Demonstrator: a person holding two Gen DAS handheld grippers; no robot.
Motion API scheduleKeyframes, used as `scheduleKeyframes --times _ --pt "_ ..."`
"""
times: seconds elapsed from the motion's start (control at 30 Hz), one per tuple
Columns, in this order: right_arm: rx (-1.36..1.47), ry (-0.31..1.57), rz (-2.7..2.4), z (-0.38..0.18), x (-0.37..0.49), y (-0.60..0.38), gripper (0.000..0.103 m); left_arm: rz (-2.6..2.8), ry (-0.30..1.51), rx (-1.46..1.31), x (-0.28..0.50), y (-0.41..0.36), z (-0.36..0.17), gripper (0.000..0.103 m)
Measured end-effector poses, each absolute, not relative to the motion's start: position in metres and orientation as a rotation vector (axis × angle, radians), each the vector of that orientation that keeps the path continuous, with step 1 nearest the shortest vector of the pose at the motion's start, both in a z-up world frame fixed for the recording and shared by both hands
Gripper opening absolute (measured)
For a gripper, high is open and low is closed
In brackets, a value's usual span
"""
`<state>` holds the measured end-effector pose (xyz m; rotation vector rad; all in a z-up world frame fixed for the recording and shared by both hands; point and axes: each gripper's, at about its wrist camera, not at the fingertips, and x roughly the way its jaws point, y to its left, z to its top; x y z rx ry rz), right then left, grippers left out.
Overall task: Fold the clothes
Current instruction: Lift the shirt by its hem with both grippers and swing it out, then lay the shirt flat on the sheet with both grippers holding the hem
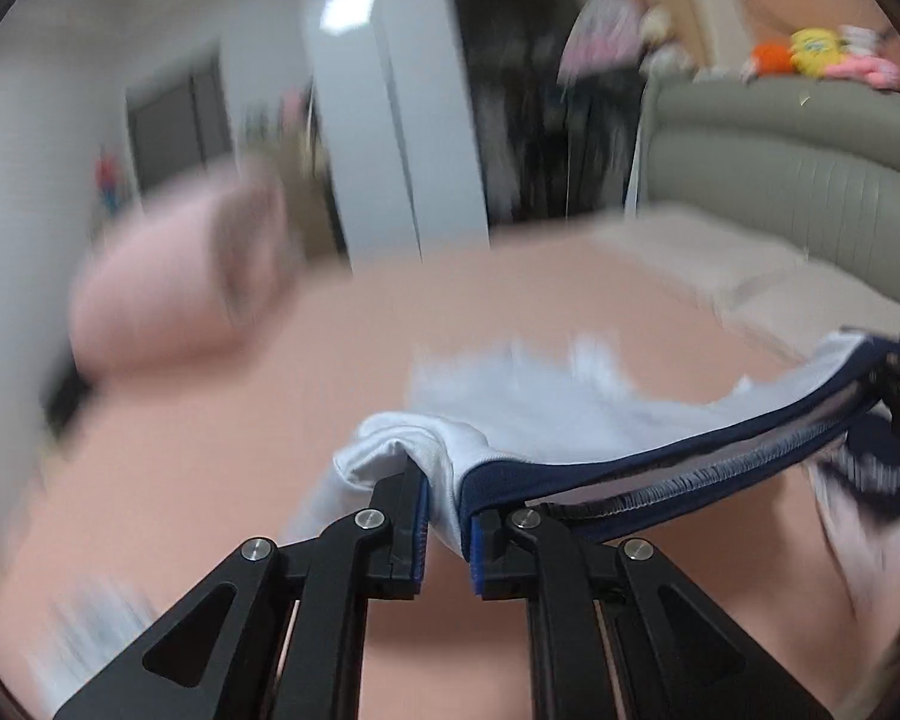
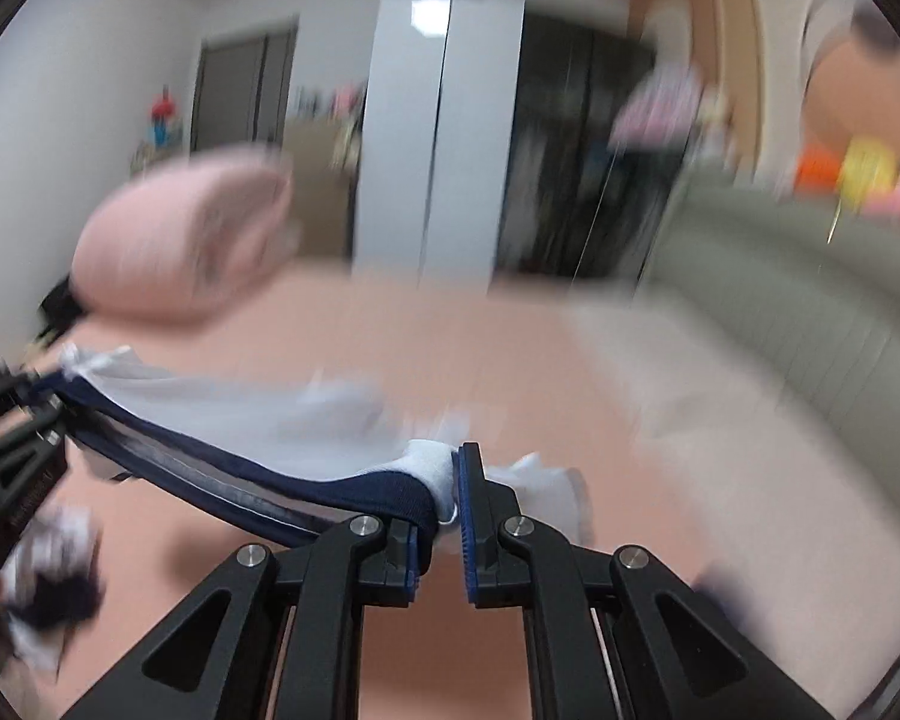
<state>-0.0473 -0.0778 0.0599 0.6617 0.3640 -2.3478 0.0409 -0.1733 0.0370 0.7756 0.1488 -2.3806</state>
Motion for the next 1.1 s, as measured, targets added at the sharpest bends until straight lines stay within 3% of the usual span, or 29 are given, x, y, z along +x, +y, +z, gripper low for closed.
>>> scheduleKeyframes --times 0.07,0.2,0.4,1.1 --pt "0.818 0.344 -2.306 0.005 -0.045 -0.069 0.006 -2.349 0.347 0.866 0.056 -0.173 -0.021 0.009" --pt "1.023 0.321 -2.248 -0.074 -0.038 -0.051 0.006 -2.282 0.569 0.750 0.095 -0.156 -0.061 0.009" --pt "1.029 0.293 -2.292 -0.096 -0.021 -0.027 0.006 -2.293 0.407 0.759 0.091 -0.127 -0.049 0.009" --pt "1.006 0.330 -2.279 -0.110 0.023 -0.005 0.006 -2.246 0.242 0.823 0.137 -0.100 -0.077 0.009"
